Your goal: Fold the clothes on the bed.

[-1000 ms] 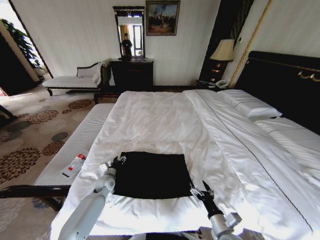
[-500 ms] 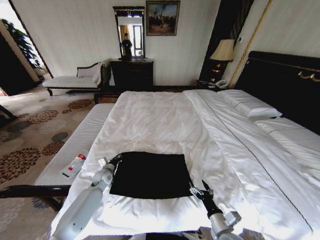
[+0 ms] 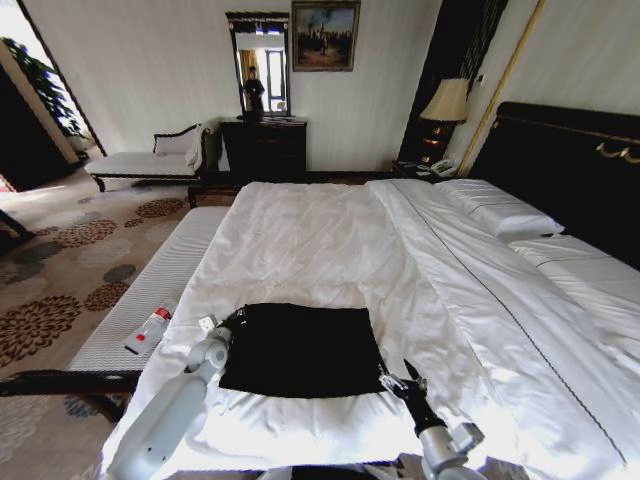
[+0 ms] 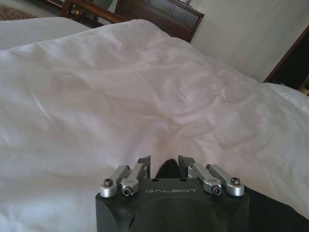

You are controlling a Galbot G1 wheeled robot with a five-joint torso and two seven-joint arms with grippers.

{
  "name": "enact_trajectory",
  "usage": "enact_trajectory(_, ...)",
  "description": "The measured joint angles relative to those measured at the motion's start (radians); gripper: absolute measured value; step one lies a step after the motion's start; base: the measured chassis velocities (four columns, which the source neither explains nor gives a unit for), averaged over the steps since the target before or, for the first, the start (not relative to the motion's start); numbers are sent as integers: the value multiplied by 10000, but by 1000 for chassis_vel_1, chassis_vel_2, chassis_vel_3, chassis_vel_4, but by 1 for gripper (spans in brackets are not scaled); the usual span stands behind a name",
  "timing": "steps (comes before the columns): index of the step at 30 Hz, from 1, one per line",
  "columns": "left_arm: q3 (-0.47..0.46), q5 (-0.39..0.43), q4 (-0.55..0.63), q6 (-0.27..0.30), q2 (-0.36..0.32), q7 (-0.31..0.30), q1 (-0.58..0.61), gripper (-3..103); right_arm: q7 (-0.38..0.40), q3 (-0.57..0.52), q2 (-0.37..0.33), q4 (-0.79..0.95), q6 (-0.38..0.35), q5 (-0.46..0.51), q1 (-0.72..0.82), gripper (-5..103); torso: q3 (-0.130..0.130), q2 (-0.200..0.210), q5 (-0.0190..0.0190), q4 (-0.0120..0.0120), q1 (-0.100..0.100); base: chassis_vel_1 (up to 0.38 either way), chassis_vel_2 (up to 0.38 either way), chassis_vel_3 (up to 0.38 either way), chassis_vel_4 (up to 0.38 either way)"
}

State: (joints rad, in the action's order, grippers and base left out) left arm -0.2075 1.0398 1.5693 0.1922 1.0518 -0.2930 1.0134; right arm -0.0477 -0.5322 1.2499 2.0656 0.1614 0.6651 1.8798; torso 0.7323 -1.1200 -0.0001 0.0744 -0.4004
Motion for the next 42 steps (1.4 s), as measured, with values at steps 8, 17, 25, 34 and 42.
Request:
enact_trajectory(8, -6, 313, 32, 47, -214, 92, -9, 63, -34, -7, 72, -35, 27, 113, -91, 100, 0, 0, 0, 0, 0, 0, 0, 0, 0)
enact_trajectory(17, 260, 1345, -372, 706, -134, 27, -535, 94, -21, -130, 81, 26, 40, 214, -56, 100, 0, 0, -1, 0, 0, 0, 0, 0, 0)
enact_trajectory(25, 321, 1883, -558, 1491, -136, -335, -800, 95, 26, -214, 82, 74, 33, 301, -31, 100, 0, 0, 1, -1, 0, 0, 0, 0, 0)
enact_trajectory(34, 400, 1584, -846, 1509, 76, -134, -1063, 68, 49, -285, 38, 164, 7, 361, 57, 100, 0, 0, 1, -1, -1, 0, 0, 0, 0)
enact_trajectory(42, 491, 1490, -1027, 1492, 256, -160, -1174, 43, 109, -356, 13, 225, -17, 473, 90, 100, 0, 0, 0, -1, 0, 0, 0, 0, 0)
